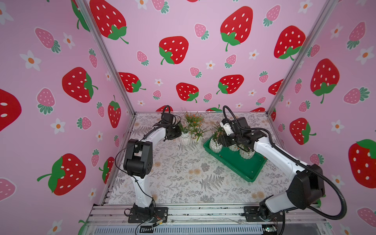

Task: Put the potted gypsophila into the storage box
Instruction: Pick up the baby's breath potted plant from the center of the board.

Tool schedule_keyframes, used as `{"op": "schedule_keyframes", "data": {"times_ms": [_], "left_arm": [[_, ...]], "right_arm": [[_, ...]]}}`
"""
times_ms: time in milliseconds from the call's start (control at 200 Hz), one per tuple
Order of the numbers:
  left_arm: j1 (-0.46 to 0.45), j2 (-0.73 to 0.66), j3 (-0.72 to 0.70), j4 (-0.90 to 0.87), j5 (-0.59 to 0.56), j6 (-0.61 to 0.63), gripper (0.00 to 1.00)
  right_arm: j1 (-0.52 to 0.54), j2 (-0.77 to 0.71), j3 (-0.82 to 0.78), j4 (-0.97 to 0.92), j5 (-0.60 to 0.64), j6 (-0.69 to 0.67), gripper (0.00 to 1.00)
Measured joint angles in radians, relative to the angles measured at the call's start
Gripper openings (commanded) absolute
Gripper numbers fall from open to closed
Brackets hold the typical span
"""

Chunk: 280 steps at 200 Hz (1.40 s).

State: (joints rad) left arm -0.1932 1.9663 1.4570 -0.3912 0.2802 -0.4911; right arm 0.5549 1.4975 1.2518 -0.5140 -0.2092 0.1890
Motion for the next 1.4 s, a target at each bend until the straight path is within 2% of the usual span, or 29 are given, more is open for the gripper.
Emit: {"op": "schedule_keyframes", "data": {"times_ms": [225, 240, 295, 750, 1401], "left_arm": [[-0.02, 0.0, 0.031, -0.082, -0.03, 0.048, 0.07], [-0.021, 0.0, 0.034, -0.088, -0.033, 0.051, 0.03], [-0.025, 0.001, 0.041, -0.106, -0.038, 0.06, 0.0], [-0.029, -0.02, 0.031, -0.151, -0.022, 0.079, 0.0], [-0.038, -0.247, -0.164, -0.145, 0.075, 0.044, 0.0]], "right_arm": [[-0.002, -0.019, -0.007, -0.001, 0.005, 0.007, 0.4], [-0.002, -0.022, -0.01, -0.001, 0.006, 0.008, 0.4], [-0.002, -0.035, -0.02, -0.003, 0.009, 0.011, 0.4], [-0.047, -0.077, -0.059, -0.002, 0.016, 0.029, 0.39], [-0.085, -0.095, -0.081, 0.02, -0.007, 0.055, 0.36]]}}
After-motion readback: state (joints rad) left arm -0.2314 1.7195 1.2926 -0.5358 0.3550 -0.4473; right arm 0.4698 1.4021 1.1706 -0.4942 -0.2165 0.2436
